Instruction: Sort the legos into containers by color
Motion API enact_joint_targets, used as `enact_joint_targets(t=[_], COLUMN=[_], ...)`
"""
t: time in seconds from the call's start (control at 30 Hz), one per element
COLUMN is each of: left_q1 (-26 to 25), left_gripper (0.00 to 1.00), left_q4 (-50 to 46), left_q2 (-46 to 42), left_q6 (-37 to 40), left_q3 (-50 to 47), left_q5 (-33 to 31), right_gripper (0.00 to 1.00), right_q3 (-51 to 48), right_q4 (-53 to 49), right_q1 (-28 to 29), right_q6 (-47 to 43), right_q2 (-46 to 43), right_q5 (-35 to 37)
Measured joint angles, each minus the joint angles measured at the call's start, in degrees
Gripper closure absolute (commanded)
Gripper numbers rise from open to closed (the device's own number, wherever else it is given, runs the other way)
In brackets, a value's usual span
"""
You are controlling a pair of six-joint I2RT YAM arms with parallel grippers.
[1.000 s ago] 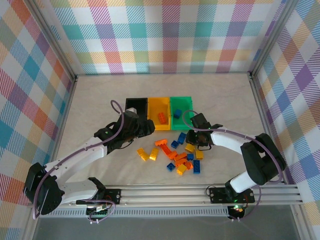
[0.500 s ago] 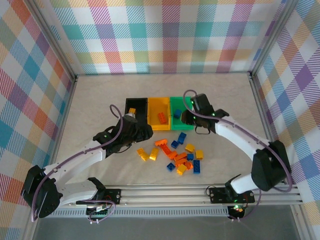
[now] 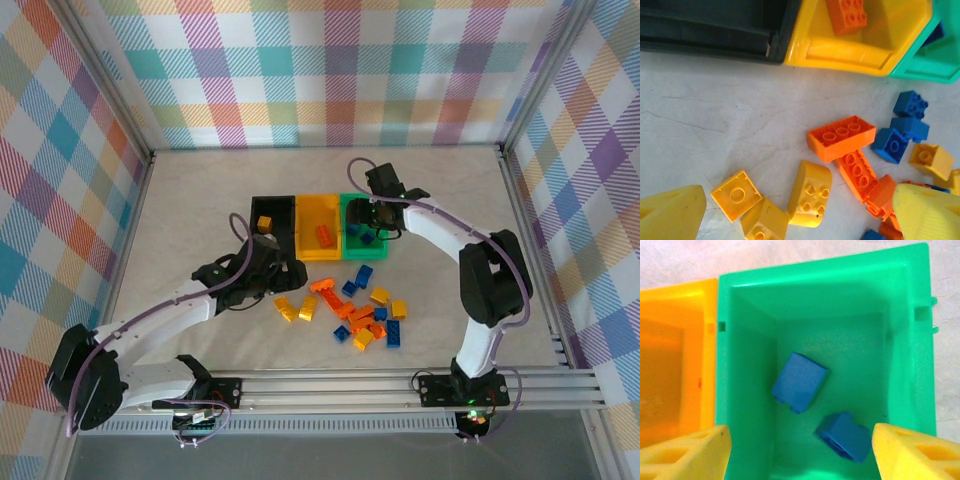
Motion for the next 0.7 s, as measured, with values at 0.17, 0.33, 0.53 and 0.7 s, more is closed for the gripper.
enact_joint_targets(t=[0.17,0.33,0.53,0.7], left_q1=[-4.7,-9.4,-11.5,-11.6], left_gripper=[0.04,0.09,0.08,0.07], left_q4=[-1.3,-1.1,-1.2,-1.4], left_q2=[8.3,17.6,27.3,31.9], left_q6=[2.4,4.6,7.6,9.7], left_q3=[4.4,9.5,15.3,18.9], left_q5=[-1.2,-3.4,-7.7,-11.8], right_gripper=[0.22,0.22,0.21,0.2], right_q3=[-3.5,-14.1,-23.6,-26.9], right_q4=[1.7,3.6,4.7,4.7], right_q1=[0.0,0.0,0.0,0.0], right_q6=[0.1,0.6,1.5,1.7], right_q2=[-5.2,-16.4,-23.0,-25.9], right_q5=[-0.4,-0.4,-0.2,-0.1])
